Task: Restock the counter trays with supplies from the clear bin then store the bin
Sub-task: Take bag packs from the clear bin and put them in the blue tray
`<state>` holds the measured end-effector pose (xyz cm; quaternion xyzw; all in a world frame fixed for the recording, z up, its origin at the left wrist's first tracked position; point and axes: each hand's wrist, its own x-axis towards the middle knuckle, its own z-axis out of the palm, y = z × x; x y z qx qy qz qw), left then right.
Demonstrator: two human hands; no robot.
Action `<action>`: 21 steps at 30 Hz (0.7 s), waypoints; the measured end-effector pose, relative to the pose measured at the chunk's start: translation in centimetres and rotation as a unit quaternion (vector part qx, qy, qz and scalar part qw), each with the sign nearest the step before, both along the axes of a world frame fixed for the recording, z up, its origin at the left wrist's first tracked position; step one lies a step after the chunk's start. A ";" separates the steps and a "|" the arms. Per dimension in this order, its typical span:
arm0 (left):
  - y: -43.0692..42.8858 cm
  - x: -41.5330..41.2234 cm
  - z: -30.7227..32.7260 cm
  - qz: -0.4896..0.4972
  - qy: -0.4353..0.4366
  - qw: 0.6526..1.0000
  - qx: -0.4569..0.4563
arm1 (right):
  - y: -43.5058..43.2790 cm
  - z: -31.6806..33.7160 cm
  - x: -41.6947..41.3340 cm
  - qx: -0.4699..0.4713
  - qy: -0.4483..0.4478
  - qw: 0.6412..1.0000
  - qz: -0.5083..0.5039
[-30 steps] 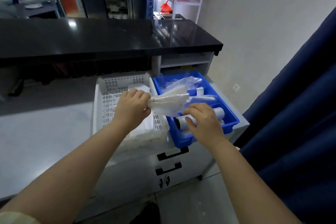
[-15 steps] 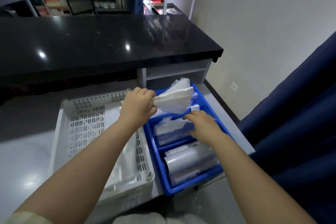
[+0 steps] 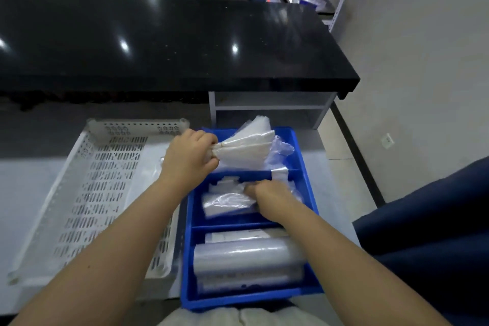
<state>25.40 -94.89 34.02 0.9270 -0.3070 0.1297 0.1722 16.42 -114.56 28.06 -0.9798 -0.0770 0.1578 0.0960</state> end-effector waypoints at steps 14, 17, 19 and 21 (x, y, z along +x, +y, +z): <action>-3.3 -0.8 2.9 0.024 0.003 1.000 -0.013 | -4.2 10.3 -3.3 0.001 -0.214 0.972 0.098; -3.7 -0.6 3.9 0.027 0.007 0.999 -0.024 | -5.1 11.9 -3.9 -0.045 -0.228 0.967 0.100; -4.0 -0.7 4.6 0.020 0.018 0.999 -0.027 | -5.6 12.9 -4.6 -0.045 -0.241 0.965 0.090; -4.4 -1.0 5.0 0.004 0.047 0.999 -0.026 | -6.2 14.0 -5.4 -0.037 -0.259 0.962 0.073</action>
